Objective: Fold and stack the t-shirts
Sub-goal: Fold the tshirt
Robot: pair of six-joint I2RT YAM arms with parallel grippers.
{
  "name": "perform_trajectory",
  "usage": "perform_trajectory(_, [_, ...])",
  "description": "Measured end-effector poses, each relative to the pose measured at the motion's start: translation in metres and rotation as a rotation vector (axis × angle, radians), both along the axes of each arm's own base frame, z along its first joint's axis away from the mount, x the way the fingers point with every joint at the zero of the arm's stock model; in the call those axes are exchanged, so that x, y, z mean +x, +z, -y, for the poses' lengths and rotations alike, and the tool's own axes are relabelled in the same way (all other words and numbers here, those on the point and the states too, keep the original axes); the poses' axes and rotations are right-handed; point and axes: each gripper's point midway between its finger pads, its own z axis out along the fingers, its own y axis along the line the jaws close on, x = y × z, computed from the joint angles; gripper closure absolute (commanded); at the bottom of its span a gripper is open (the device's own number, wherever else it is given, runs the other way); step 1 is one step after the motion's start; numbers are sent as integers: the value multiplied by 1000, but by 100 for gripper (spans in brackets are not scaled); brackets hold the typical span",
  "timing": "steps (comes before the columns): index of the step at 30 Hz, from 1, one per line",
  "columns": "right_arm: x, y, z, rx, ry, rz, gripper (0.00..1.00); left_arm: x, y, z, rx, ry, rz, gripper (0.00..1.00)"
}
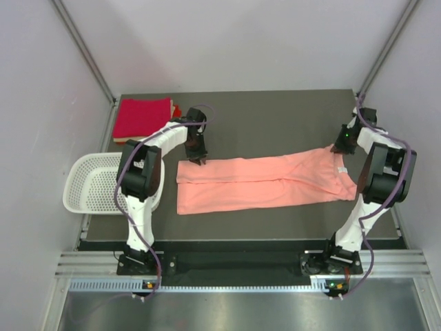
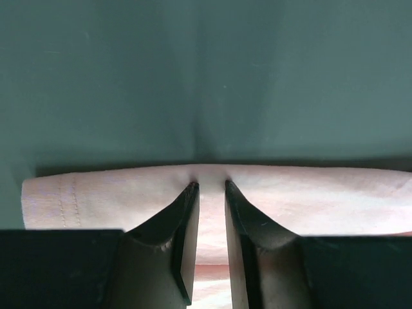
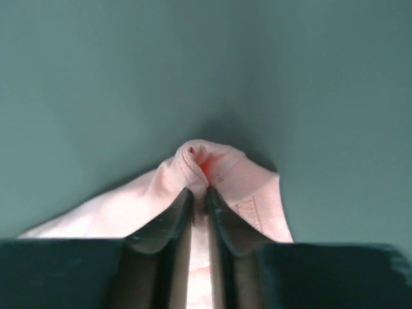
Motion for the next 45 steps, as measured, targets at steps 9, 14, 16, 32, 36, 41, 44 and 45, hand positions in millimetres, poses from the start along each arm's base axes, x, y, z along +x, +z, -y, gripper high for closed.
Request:
perform_trajectory(9, [11, -2, 26, 99, -89, 134, 100, 13, -1, 2, -14, 61, 4, 72])
perform_trajectory(14, [24, 1, 33, 160, -107, 213, 94, 40, 1, 10, -27, 79, 39, 72])
perform_trajectory(16, [30, -2, 32, 171, -103, 232, 93, 54, 1, 14, -33, 82, 66, 72])
perform_trajectory(32, [12, 55, 32, 56, -176, 130, 59, 50, 51, 24, -75, -2, 159, 70])
perform_trajectory(36, [6, 77, -15, 17, -34, 155, 59, 25, 111, 43, -144, -102, 258, 69])
perform_trajectory(41, [-8, 63, -96, 60, 261, 122, 65, -25, 158, 52, -245, -220, 334, 68])
perform_trajectory(44, [-16, 55, -113, 74, 361, 101, 65, -47, 155, 42, -246, -239, 323, 68])
perform_trajectory(45, [-17, 54, -113, 68, 377, 100, 63, -52, 150, 39, -241, -244, 313, 68])
